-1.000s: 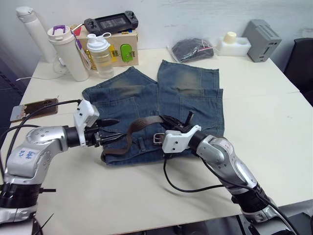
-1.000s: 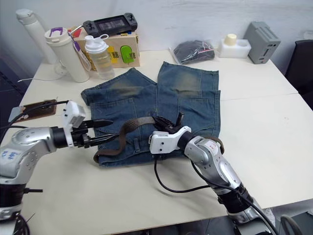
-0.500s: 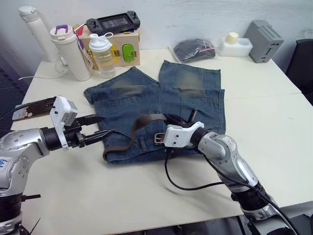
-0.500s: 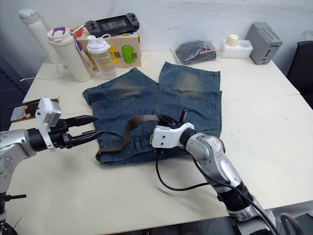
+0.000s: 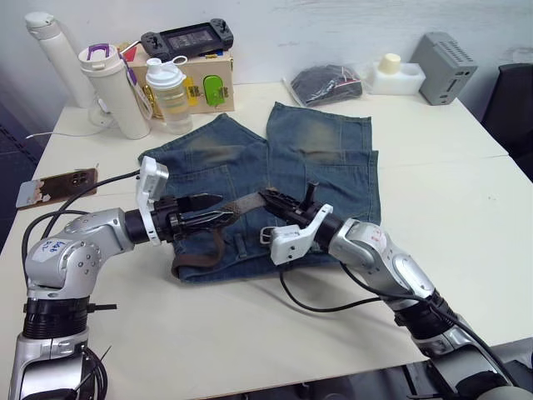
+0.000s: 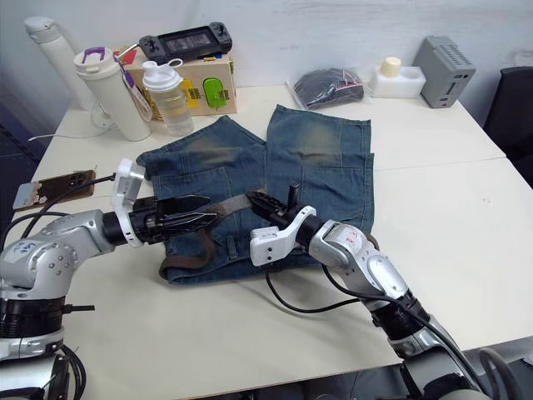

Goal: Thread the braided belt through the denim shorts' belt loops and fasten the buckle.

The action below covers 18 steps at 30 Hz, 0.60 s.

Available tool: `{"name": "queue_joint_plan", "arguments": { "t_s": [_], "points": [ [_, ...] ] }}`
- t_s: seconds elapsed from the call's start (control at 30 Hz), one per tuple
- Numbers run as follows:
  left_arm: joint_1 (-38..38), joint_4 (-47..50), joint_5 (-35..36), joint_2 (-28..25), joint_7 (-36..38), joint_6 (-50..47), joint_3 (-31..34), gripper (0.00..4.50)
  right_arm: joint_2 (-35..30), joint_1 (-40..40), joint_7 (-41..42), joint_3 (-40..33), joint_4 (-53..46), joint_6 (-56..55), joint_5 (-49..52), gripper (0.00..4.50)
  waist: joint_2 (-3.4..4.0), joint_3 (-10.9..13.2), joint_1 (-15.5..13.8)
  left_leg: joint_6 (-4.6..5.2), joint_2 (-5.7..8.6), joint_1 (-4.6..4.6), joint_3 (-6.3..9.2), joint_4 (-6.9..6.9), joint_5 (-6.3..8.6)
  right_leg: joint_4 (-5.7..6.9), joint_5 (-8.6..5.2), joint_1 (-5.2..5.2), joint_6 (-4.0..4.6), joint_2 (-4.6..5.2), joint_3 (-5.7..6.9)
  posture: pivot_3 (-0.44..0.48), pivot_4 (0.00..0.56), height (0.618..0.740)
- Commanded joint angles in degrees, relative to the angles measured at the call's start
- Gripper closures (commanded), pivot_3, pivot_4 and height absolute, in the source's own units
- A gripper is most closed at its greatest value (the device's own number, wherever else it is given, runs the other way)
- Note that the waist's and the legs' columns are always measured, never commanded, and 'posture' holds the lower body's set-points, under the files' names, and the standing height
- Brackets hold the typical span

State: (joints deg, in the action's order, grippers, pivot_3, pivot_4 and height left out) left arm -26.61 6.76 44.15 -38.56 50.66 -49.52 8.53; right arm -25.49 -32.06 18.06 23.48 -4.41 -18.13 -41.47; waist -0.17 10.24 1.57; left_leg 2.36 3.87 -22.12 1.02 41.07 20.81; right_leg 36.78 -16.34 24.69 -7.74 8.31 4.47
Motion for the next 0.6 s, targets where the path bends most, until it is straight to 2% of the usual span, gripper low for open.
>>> {"name": "queue_joint_plan", "arguments": {
  "t_s": [0.03,0.07,0.1,0.13,0.23,0.27,0.3,0.33,0.43,0.47,0.53,0.6],
  "points": [
    [-0.9,-0.8,-0.8,0.5,0.7,0.4,-1.3,1.02,1.0,-0.6,-1.1,-0.6,-1.7,-0.8,0.2,4.49,0.0,0.0,0.0,0.0,0.0,0.0,0.0,0.0,0.0,0.0,0.0,0.0,0.0,0.0,0.0,0.0,0.15,0.682],
    [-0.8,-0.7,-1.6,0.2,1.0,0.9,-2.1,1.02,1.2,-0.5,-1.1,-0.7,-1.9,-0.7,0.2,4.49,0.0,0.0,0.0,0.0,0.0,0.0,0.0,0.0,0.0,0.0,0.0,0.0,0.0,0.0,0.0,0.0,0.15,0.682],
    [-0.7,-0.6,-2.2,-0.1,1.3,1.3,-2.7,1.55,1.3,-0.4,-1.0,-0.8,-2.0,-0.6,0.2,4.49,0.0,0.0,0.0,0.0,0.0,-0.01,0.0,0.01,0.0,0.0,0.0,0.0,0.0,0.0,0.0,0.0,0.15,0.682],
    [-0.7,-0.8,-2.9,-0.2,1.2,1.5,-3.1,1.82,1.4,-0.3,-0.9,-0.9,-2.2,-0.5,0.2,4.49,0.0,0.0,0.0,0.0,0.01,-0.01,0.0,0.0,0.0,0.0,0.0,0.0,0.0,0.0,0.0,0.0,0.15,0.682],
    [-1.0,-1.6,-4.0,0.0,1.0,1.9,-3.5,3.13,1.6,-0.1,-0.8,-1.1,-2.5,-0.4,0.1,4.49,0.0,0.0,0.0,0.0,0.0,-0.01,0.0,0.01,0.0,0.0,0.0,0.0,0.0,0.0,-0.01,0.0,0.15,0.682],
    [-1.6,-2.3,-3.7,0.5,0.7,1.8,-2.8,3.61,1.5,0.1,-0.6,-1.1,-2.7,-0.3,0.2,3.99,0.0,0.0,0.0,0.0,0.01,-0.01,0.0,0.01,0.0,0.0,0.0,0.0,0.0,0.0,-0.01,0.0,0.15,0.682],
    [-1.9,-2.7,-3.4,0.8,0.5,1.6,-2.3,3.88,1.4,0.3,-0.6,-1.1,-2.9,-0.3,0.2,3.49,0.0,0.0,0.0,0.0,0.01,-0.01,0.0,0.01,0.0,0.0,0.0,0.0,0.0,0.0,-0.01,0.0,0.15,0.682],
    [-2.4,-3.0,-3.1,1.0,0.4,1.4,-1.9,4.43,1.4,0.6,-0.4,-1.2,-3.1,-0.1,0.3,3.12,0.0,0.0,0.0,0.0,0.0,-0.01,0.0,0.01,0.0,0.0,0.0,0.0,0.0,0.0,-0.01,0.0,0.15,0.682],
    [-2.8,-3.3,-4.0,0.9,0.2,2.0,-2.2,4.5,1.7,1.0,-0.2,-1.4,-3.3,0.5,0.5,1.64,0.0,0.0,0.0,0.0,0.0,-0.01,0.01,0.01,0.0,0.01,0.0,0.0,0.0,0.0,-0.01,0.0,0.15,0.682],
    [-2.8,-3.3,-4.3,0.9,0.2,2.1,-2.3,4.5,1.7,1.1,-0.1,-1.5,-3.3,0.7,0.5,1.32,0.0,0.0,0.0,0.0,0.01,-0.01,0.01,0.01,0.0,0.01,0.0,0.0,0.0,0.01,-0.01,0.0,0.15,0.682],
    [-2.7,-2.9,-4.9,0.8,-0.4,2.7,-2.2,4.5,2.0,1.3,0.5,-1.7,-3.4,1.7,1.1,0.19,0.0,0.0,0.0,0.0,0.01,-0.01,0.01,0.02,0.0,0.01,0.0,0.0,0.0,0.01,-0.01,0.0,0.15,0.682],
    [-2.2,-1.4,-9.1,0.4,-1.8,7.3,-3.4,4.5,2.7,2.5,2.1,-3.0,-4.1,4.5,3.8,0.03,0.0,0.0,0.0,0.0,0.0,-0.01,0.01,0.02,0.0,0.01,0.0,0.0,0.0,0.01,-0.01,0.0,0.15,0.682]
  ]
}}
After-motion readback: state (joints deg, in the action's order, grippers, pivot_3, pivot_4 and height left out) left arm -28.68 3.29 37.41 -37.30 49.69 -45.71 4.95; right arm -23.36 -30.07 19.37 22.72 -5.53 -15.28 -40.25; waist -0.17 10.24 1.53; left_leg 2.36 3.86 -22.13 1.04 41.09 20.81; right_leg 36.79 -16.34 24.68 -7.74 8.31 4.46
